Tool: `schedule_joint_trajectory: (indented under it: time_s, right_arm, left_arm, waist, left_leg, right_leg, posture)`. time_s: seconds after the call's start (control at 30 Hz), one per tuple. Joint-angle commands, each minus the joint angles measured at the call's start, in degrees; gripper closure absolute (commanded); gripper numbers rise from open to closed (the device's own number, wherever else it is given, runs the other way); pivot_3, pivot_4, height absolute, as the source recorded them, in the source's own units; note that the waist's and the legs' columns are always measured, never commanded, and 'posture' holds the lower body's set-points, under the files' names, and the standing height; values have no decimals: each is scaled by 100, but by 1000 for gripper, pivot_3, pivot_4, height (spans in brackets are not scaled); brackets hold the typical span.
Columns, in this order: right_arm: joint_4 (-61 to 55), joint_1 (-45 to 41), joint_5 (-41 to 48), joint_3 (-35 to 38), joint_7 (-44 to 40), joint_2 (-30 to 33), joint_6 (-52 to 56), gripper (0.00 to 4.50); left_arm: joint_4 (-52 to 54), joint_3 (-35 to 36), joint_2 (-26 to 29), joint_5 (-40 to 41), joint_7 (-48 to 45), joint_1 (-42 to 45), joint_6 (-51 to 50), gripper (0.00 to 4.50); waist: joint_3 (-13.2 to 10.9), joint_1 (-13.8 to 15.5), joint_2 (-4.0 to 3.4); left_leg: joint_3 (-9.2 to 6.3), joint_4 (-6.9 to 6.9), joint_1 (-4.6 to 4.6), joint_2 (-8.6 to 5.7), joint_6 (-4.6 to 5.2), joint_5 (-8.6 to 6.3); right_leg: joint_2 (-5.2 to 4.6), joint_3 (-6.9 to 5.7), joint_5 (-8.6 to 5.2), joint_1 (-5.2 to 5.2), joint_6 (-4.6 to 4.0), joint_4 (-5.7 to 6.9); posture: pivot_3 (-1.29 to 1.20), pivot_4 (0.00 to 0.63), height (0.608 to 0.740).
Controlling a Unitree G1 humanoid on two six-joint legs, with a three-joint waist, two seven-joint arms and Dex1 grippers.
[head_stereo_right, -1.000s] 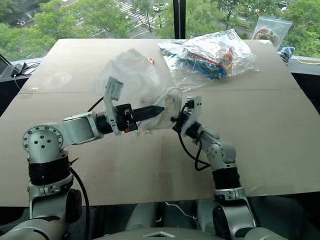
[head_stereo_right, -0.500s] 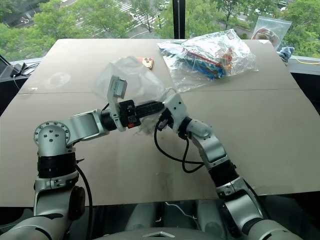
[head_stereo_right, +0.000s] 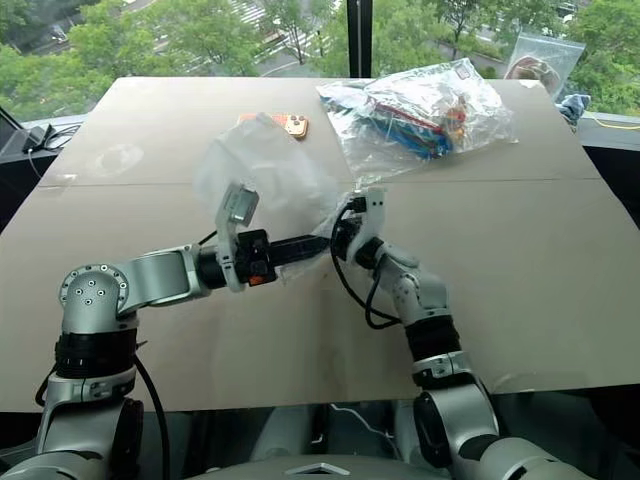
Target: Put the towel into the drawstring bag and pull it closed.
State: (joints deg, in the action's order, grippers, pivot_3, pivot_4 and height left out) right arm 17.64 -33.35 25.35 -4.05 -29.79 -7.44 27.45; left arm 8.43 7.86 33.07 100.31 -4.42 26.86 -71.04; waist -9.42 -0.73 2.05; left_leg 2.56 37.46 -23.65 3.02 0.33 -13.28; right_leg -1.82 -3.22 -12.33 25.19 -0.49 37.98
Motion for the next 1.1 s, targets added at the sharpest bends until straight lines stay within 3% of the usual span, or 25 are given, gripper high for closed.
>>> schedule_joint_trajectory:
  time_s: [0.03,0.07,0.27,0.43,0.5,0.6,0.73,1.1]
  right_arm:
    - [-369,-27,-287,-431,-208,139,22,4472]
    - [-448,-2,-273,-453,-239,184,73,3491]
    - [-1501,318,-259,-527,-238,847,723,840]
    - [-2290,541,-394,-563,-232,1563,1128,840]
    - [-2613,615,-438,-621,-189,1802,1348,45]
    - [-3121,737,-622,-929,-221,2189,1574,45]
    - [-3932,879,-168,-727,-393,2455,2006,45]
    - [-3904,528,-447,-382,214,2712,2231,45]
  left_arm:
    - [127,-44,-57,-166,-179,280,265,4500]
    - [100,-40,-47,-261,-217,307,294,4500]
    - [-30,-33,427,-1388,-1164,255,308,4500]
    - [-213,-40,783,-2241,-2033,186,429,4500]
    - [-280,-18,851,-2468,-2307,197,467,4500]
    - [-318,14,860,-2798,-2618,208,588,4500]
    - [-29,-174,1025,-3510,-3224,54,979,4500]
    - [215,-169,984,-4309,-3785,-134,1275,4500]
  waist:
    - [0,0,0]
    - [0,3,0]
    - [0,-4,0]
    - [0,-3,0]
    - [0,-1,0]
    - [0,-2,0]
    - [0,-14,0]
    - [-1,2,-1]
  left_leg:
    - [0,0,0,-1,0,0]
    - [0,0,0,-2,0,0]
    - [3,0,-1,-5,0,0]
    - [3,-1,-1,-4,0,0]
    - [4,-2,-1,-4,0,0]
    - [4,-2,-1,-4,0,0]
    - [5,-3,-1,-2,0,0]
    - [10,-4,-3,-1,1,-1]
  right_leg:
    - [1,0,0,0,0,0]
    - [1,0,0,0,0,0]
    - [1,2,0,1,1,-3]
    - [3,-1,-2,2,2,-3]
    - [3,0,-2,2,3,-3]
    - [3,-1,-7,3,11,-4]
    - [3,1,-14,4,21,-4]
    - [3,0,-16,5,25,-5]
  posture:
    - [0,150,740]
    - [0,150,740]
    - [0,150,740]
    - [0,150,740]
    - [0,150,740]
    - [0,150,740]
    - [0,150,740]
    - [0,150,740]
